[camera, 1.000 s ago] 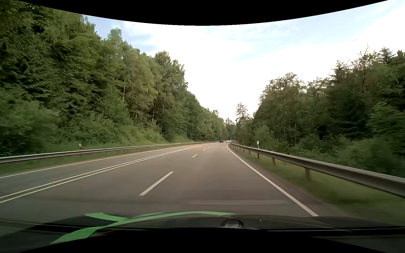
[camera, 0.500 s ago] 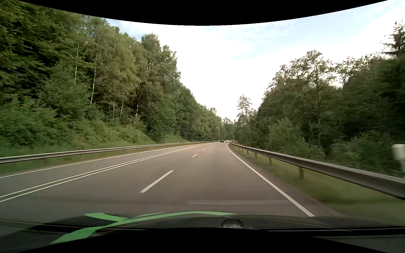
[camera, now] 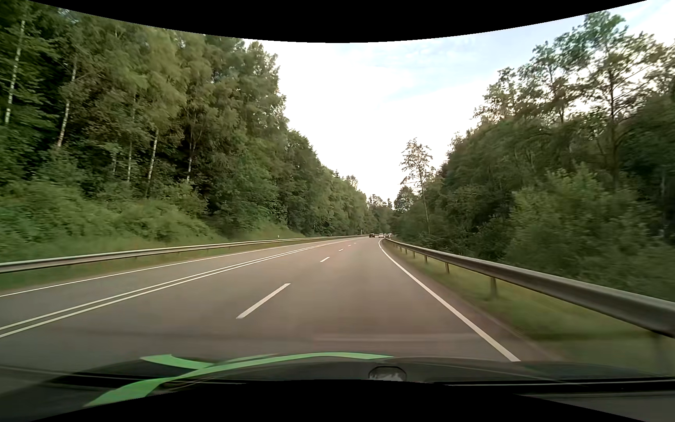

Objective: Follow the waypoints while adhering to traffic rules and regulations

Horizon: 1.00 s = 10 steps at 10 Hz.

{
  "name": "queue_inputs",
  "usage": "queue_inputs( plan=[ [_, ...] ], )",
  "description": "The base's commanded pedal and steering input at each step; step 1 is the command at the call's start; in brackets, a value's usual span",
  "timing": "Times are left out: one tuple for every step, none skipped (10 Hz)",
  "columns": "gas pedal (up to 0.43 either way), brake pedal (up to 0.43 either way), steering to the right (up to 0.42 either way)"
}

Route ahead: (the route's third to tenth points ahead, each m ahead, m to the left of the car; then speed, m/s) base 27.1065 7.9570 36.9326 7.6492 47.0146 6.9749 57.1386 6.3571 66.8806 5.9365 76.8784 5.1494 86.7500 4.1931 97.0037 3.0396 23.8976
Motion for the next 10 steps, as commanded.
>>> queue_inputs(
  plan=[
    [0.378, 0.0, 0.004],
    [0.378, 0.0, 0.004],
    [0.39, 0.0, 0.004],
    [0.39, 0.0, 0.004],
    [0.39, 0.0, 0.004],
    [0.39, 0.0, 0.004],
    [0.37, 0.0, 0.004],
    [0.37, 0.0, 0.004],
    [0.37, 0.0, 0.004],
    [0.378, 0.0, 0.004]
  ],
)
